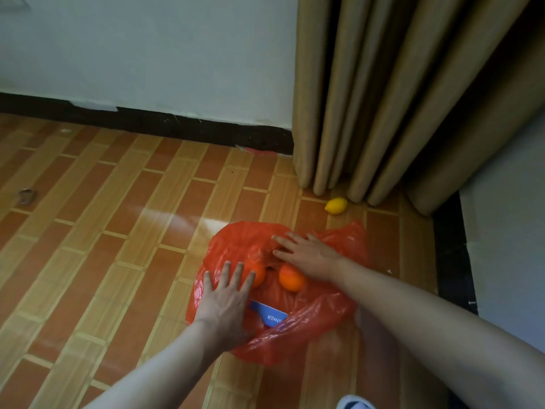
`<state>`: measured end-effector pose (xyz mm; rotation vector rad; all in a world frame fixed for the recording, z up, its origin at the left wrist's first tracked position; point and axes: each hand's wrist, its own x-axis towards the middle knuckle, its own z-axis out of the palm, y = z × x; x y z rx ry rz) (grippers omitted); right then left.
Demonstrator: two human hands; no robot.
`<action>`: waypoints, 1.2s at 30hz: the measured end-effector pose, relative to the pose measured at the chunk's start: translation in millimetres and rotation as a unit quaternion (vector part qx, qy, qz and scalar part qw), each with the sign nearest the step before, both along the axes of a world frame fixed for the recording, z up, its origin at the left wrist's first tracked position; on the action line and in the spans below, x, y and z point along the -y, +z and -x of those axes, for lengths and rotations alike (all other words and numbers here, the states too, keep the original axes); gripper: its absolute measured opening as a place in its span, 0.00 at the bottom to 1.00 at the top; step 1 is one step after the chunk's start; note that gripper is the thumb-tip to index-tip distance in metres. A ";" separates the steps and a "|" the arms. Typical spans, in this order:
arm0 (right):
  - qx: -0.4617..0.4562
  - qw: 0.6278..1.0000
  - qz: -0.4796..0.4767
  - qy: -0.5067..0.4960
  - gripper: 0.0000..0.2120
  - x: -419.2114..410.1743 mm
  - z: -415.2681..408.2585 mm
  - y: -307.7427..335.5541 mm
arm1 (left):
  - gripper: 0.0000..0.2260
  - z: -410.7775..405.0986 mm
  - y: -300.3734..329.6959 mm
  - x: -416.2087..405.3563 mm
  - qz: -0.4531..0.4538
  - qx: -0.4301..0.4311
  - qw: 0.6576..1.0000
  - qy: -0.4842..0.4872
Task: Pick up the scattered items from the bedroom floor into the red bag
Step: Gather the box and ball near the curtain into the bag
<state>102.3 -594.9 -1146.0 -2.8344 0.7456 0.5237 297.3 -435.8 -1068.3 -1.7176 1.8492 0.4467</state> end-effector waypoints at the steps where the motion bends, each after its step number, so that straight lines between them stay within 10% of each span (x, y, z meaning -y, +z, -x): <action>1: -0.014 1.000 0.007 0.003 0.26 1.5 0.5 1.5 | 0.51 -0.7 -1.7 -0.8 -0.007 0.004 1.000 -0.006; 13: -0.191 0.971 0.050 -0.135 0.28 26.7 56.0 -18.6 | 0.47 -3.2 -24.9 5.1 -0.013 0.013 1.000 -0.012; 26: 0.059 0.952 0.007 -0.302 0.34 32.0 56.9 -4.4 | 0.41 12.5 -9.4 21.4 0.100 -0.141 0.984 0.036; 36: -0.029 0.946 0.002 -0.322 0.39 121.1 71.6 -26.7 | 0.37 5.4 -11.1 26.2 0.159 -0.188 0.967 0.061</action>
